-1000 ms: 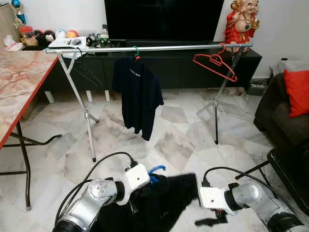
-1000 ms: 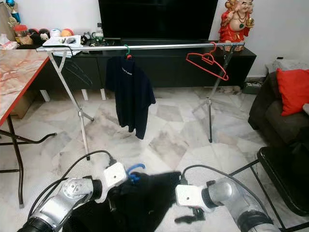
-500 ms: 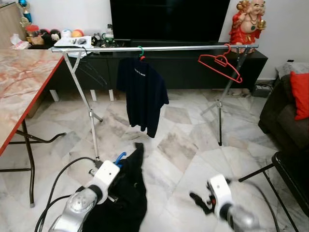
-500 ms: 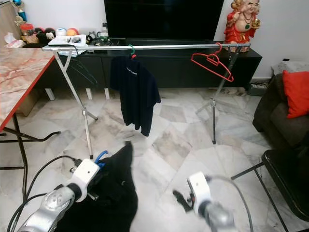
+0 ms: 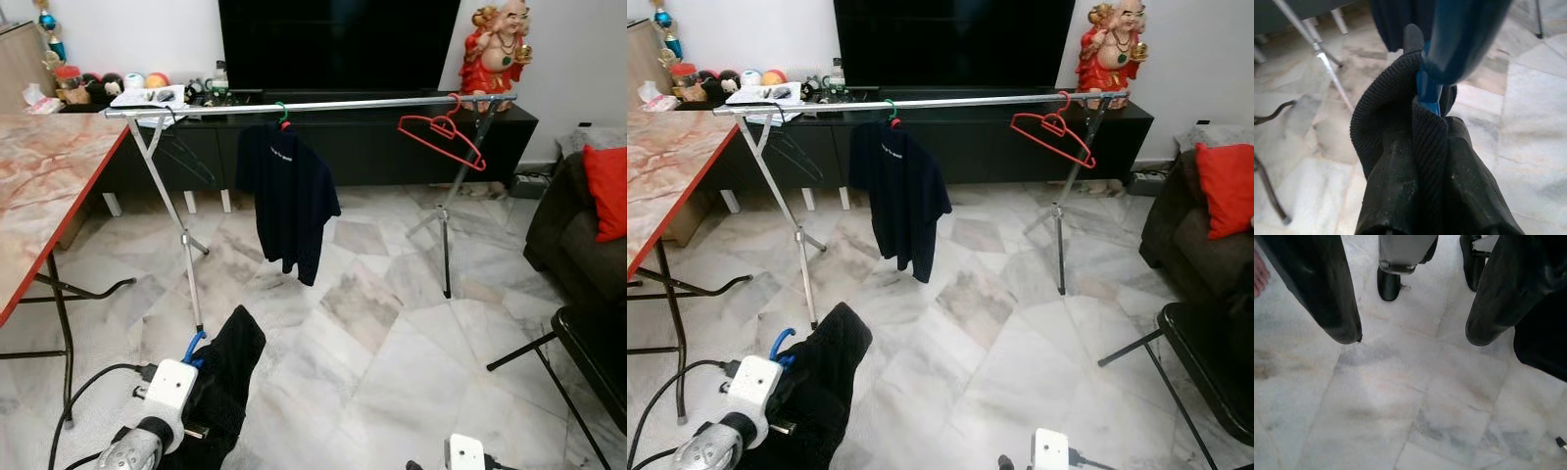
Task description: Hang hanger
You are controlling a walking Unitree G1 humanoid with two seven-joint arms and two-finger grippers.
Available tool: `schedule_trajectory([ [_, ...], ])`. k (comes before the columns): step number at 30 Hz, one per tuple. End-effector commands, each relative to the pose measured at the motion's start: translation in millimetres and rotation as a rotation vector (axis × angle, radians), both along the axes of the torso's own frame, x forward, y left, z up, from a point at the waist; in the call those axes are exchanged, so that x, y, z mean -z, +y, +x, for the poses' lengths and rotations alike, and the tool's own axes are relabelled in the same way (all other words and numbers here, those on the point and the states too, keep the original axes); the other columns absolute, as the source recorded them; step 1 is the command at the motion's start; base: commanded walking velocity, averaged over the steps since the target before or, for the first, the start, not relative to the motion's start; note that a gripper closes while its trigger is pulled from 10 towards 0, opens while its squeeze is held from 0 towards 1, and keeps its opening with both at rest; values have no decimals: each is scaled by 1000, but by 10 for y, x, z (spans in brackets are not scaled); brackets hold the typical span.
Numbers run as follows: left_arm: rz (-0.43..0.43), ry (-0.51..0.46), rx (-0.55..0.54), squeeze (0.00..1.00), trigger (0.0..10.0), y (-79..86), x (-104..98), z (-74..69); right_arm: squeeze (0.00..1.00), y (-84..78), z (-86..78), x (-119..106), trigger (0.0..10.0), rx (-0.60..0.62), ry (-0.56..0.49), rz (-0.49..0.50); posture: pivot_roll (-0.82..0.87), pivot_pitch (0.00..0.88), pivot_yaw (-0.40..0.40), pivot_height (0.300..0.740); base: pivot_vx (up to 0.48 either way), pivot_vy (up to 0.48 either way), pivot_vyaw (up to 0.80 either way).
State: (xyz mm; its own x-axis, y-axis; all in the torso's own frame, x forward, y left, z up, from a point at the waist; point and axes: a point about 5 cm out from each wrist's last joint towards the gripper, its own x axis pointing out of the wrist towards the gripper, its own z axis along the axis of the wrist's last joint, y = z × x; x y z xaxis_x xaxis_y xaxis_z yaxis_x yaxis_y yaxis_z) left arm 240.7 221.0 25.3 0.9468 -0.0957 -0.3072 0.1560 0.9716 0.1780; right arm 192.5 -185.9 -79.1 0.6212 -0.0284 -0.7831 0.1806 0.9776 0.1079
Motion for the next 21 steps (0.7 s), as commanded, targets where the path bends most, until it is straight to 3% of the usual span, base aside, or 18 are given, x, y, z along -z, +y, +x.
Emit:
schedule_trajectory([
  [1,-1,-54,-26,0,10000,48,-110,23,0,-26,-18,7,10000,4,10,-13,94,0,8,740,0,0,0],
  [5,4,-50,-30,0,10000,30,-85,-37,0,-54,-48,17,10000,4,14,-17,98,0,-2,740,77,0,0],
  [16,-13,-45,15,0,10000,-53,-98,-24,0,-176,-180,64,10000,32,57,-66,87,0,12,740,395,0,0],
  [19,-25,-36,24,0,10000,-72,-95,-27,0,-136,-279,120,10000,-92,130,-109,91,0,14,740,444,0,-308],
  [21,-26,-36,33,0,10000,-85,-102,-27,0,-147,-315,135,10000,-67,143,-102,92,0,14,740,401,0,-800],
])
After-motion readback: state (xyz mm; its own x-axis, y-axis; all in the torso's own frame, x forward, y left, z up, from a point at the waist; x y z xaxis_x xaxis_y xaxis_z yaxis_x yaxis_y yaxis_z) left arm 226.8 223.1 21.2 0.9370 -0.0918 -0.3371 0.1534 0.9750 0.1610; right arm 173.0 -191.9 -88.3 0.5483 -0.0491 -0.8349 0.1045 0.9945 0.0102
